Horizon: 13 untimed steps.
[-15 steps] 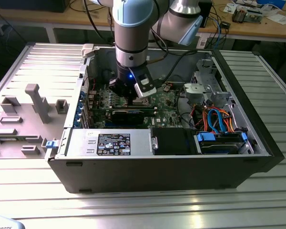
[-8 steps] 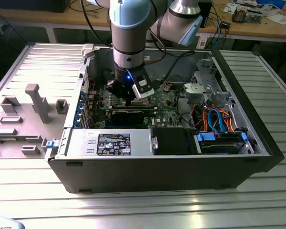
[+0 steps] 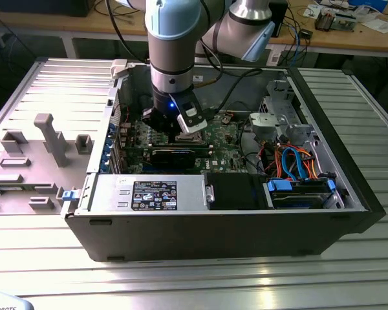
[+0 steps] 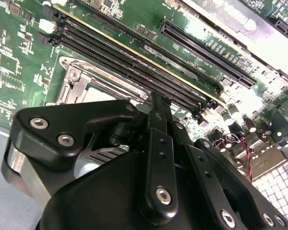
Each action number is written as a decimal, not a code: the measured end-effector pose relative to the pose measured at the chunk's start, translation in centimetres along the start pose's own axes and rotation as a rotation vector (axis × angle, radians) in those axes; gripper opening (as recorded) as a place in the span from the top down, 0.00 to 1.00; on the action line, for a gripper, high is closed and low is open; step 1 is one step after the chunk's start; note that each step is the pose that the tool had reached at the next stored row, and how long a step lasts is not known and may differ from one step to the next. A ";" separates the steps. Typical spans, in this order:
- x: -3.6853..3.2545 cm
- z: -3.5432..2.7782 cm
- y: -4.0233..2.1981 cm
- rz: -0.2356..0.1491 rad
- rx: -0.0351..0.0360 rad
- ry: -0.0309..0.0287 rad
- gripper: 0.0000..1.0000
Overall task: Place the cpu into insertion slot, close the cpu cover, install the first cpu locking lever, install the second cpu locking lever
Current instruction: 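Install the second cpu locking lever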
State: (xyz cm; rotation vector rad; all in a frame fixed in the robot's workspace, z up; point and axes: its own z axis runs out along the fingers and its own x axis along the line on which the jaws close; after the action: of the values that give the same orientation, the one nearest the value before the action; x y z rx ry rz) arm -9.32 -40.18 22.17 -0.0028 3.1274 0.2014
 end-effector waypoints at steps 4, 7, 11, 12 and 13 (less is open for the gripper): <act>0.03 -0.01 -0.04 -0.003 -0.0041 0.0004 0.89; 0.06 -0.04 -0.27 -0.008 -0.0084 0.0011 0.89; 0.07 -0.11 -0.81 -0.012 -0.0250 0.0015 0.89; 0.10 -0.12 -0.90 -0.013 -0.0306 0.0017 0.89; 0.11 -0.11 -0.94 -0.015 -0.0351 0.0019 0.89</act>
State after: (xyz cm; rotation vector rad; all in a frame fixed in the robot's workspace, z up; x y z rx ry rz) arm -9.43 -41.13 22.15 -0.0261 3.1243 0.2562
